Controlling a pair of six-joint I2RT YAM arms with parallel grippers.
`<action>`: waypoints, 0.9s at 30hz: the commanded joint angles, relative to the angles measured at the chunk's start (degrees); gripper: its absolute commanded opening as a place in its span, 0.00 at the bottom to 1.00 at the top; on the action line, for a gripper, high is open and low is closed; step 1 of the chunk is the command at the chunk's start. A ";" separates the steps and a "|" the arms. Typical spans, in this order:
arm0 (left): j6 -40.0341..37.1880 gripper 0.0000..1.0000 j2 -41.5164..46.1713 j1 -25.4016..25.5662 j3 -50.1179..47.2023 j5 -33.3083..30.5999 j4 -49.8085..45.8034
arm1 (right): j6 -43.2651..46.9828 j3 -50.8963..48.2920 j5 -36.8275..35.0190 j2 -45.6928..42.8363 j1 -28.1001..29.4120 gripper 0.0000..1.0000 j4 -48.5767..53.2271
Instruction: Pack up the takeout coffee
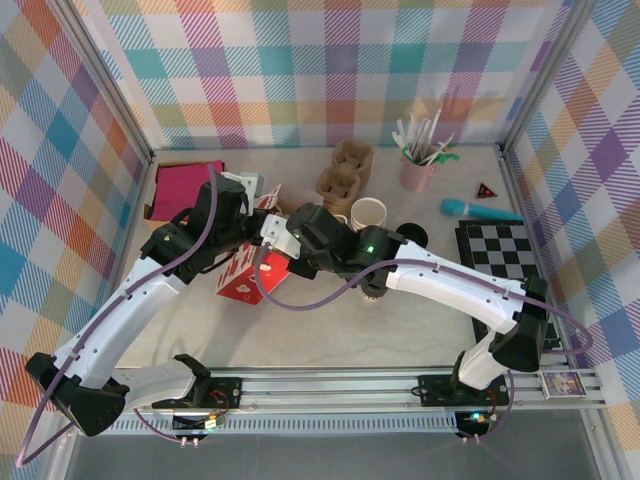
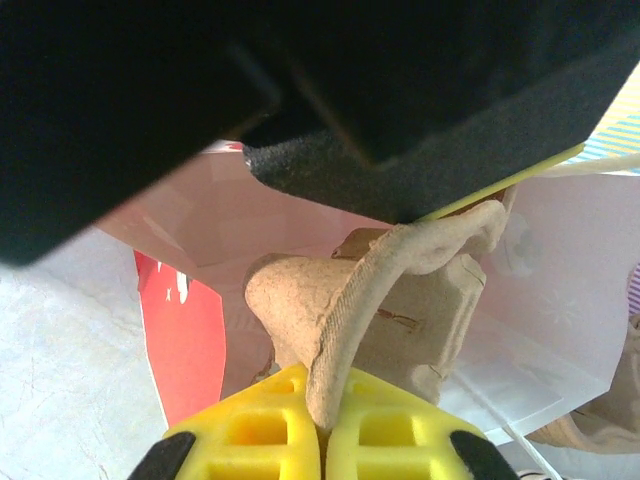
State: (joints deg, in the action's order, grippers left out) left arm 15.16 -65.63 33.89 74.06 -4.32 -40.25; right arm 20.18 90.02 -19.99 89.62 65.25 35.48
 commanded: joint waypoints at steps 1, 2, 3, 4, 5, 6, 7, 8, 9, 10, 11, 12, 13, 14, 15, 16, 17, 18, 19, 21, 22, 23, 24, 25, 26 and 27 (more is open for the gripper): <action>3.33 0.00 0.63 0.61 0.71 3.39 5.37 | -0.21 -1.07 -1.01 0.28 1.20 0.03 -4.02; 3.79 0.00 0.63 0.57 1.13 3.11 5.58 | 0.08 -0.99 -1.80 0.34 1.43 0.03 -4.11; 4.09 0.00 0.43 0.61 1.73 2.79 5.69 | 0.43 -0.77 -2.74 0.43 1.66 0.03 -4.06; 4.39 0.00 0.26 0.65 2.37 2.54 5.70 | 0.78 -0.49 -3.71 0.50 1.94 0.03 -3.84; 4.48 0.00 0.16 0.59 2.93 2.50 5.73 | 0.98 -0.28 -4.16 0.64 2.06 0.03 -3.69; 4.55 0.00 0.07 0.65 3.46 2.47 5.86 | 1.15 0.17 -4.69 0.68 2.15 0.03 -3.35; 4.70 0.00 -0.01 0.64 3.87 2.47 5.82 | 1.33 0.41 -4.84 0.73 2.16 0.03 -3.17; 4.85 0.00 0.05 0.65 4.19 2.28 5.94 | 1.50 0.68 -5.01 0.73 2.14 0.03 -3.02; 5.03 0.00 -0.05 0.65 4.41 2.13 5.88 | 1.59 0.90 -5.21 0.66 2.18 0.03 -2.68; 5.18 0.00 -0.01 0.63 4.51 1.96 5.97 | 1.62 0.96 -5.32 0.73 2.24 0.02 -2.55; 5.36 0.00 -0.02 0.65 4.43 1.78 6.07 | 1.69 0.87 -5.37 0.60 2.24 0.02 -2.59; 5.63 0.00 0.15 0.65 4.29 1.67 6.21 | 1.79 0.54 -5.48 0.47 2.19 0.02 -2.86; 5.80 0.00 0.31 0.58 4.16 1.73 6.32 | 1.98 0.21 -5.58 0.45 2.25 0.02 -3.16; 6.06 0.00 0.43 0.57 4.07 1.99 6.66 | 2.13 -0.22 -5.68 0.42 2.25 0.02 -3.36; 6.19 0.00 0.35 0.46 4.14 2.43 6.76 | 2.11 -0.47 -5.76 0.42 2.20 0.02 -3.49; 6.32 0.00 0.23 0.41 4.24 2.90 6.76 | 2.14 -0.70 -5.68 0.50 2.20 0.02 -3.73; 6.50 0.00 0.02 0.32 4.40 3.27 6.76 | 2.14 -0.80 -5.65 0.62 2.25 0.02 -3.71; 6.78 0.00 -0.08 0.26 4.43 3.63 6.79 | 1.95 -0.85 -5.59 0.81 2.25 0.02 -3.70; 7.12 0.00 -0.09 0.25 4.42 3.94 7.08 | 1.94 -1.04 -5.51 0.94 2.25 0.02 -3.88; 7.92 0.00 -0.01 0.21 4.16 4.66 7.87 | 1.82 -2.04 -5.32 1.06 2.25 0.02 -5.14; 8.17 0.00 0.01 0.21 4.08 5.01 8.20 | 1.63 -2.49 -5.20 1.05 2.25 0.02 -5.62; 8.45 0.00 -0.01 0.21 4.07 5.18 8.40 | 1.59 -2.87 -4.90 1.21 2.17 0.02 -5.97; 8.63 0.00 0.05 0.21 4.07 5.44 8.61 | 1.51 -3.08 -4.55 1.36 2.18 0.02 -6.19; 8.80 0.00 0.09 0.20 4.12 5.63 8.65 | 1.50 -3.30 -4.29 1.32 2.20 0.02 -6.29; 8.84 0.00 0.08 0.19 4.16 5.72 8.67 | 1.44 -3.52 -4.19 1.43 2.17 0.02 -6.46; 8.92 0.00 0.10 0.14 4.16 5.81 8.69 | 1.61 -3.62 -4.10 1.49 2.17 0.03 -6.48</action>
State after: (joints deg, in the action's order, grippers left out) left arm 21.71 -66.24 33.23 75.64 -5.02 -38.63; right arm 20.60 88.20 -26.98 89.54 66.83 30.22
